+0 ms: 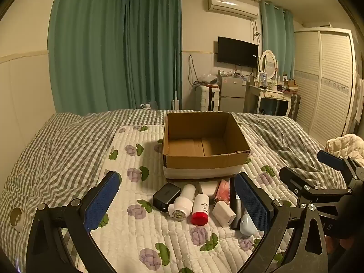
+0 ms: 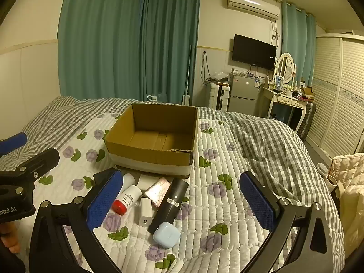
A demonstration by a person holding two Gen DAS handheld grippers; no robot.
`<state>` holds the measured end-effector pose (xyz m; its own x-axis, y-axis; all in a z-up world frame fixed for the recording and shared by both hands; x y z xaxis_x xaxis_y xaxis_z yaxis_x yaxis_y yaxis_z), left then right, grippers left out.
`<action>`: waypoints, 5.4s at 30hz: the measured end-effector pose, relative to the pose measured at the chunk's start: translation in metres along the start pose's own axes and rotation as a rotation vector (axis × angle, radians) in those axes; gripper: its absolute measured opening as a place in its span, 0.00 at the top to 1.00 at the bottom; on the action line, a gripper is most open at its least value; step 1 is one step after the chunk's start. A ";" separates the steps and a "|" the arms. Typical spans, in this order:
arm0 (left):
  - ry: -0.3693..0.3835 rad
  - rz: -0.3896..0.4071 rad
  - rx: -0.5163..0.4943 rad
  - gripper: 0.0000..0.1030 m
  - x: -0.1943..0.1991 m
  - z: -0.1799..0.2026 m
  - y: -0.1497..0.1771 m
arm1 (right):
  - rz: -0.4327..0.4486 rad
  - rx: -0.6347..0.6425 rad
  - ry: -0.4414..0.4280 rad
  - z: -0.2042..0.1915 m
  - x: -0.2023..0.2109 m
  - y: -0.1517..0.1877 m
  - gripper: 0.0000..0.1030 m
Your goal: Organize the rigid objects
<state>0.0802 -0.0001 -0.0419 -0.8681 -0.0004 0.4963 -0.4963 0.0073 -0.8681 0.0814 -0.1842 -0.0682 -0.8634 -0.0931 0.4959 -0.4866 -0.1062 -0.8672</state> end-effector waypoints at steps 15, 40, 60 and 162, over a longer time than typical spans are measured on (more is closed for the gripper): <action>-0.006 0.007 0.000 0.00 -0.003 -0.003 0.005 | -0.014 0.001 0.006 0.000 -0.004 0.005 0.00; -0.027 0.001 0.004 0.00 -0.004 -0.011 0.001 | -0.038 0.008 0.000 -0.002 -0.012 0.010 0.00; -0.032 -0.002 0.000 0.00 -0.006 -0.012 0.004 | -0.052 0.008 -0.001 -0.003 -0.014 0.012 0.00; 0.094 -0.480 -0.142 0.73 -0.162 0.103 0.122 | -0.567 -0.059 -0.104 0.045 -0.125 0.098 0.47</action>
<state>0.1599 -0.1019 -0.2286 -0.5349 0.0533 0.8433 -0.8283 0.1641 -0.5357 0.1475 -0.2275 -0.2130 -0.4491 -0.1348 0.8832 -0.8787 -0.1126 -0.4640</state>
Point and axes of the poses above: each gripper's, at about its wrist camera, not at the fingertips, and x roughly against the way its jaws point, z to its right, y to its underside, the point moved 9 cm from there along -x, roughly the way its jaws point, and after that the axes turned 2 degrees about -z, right-handed, at the moved point
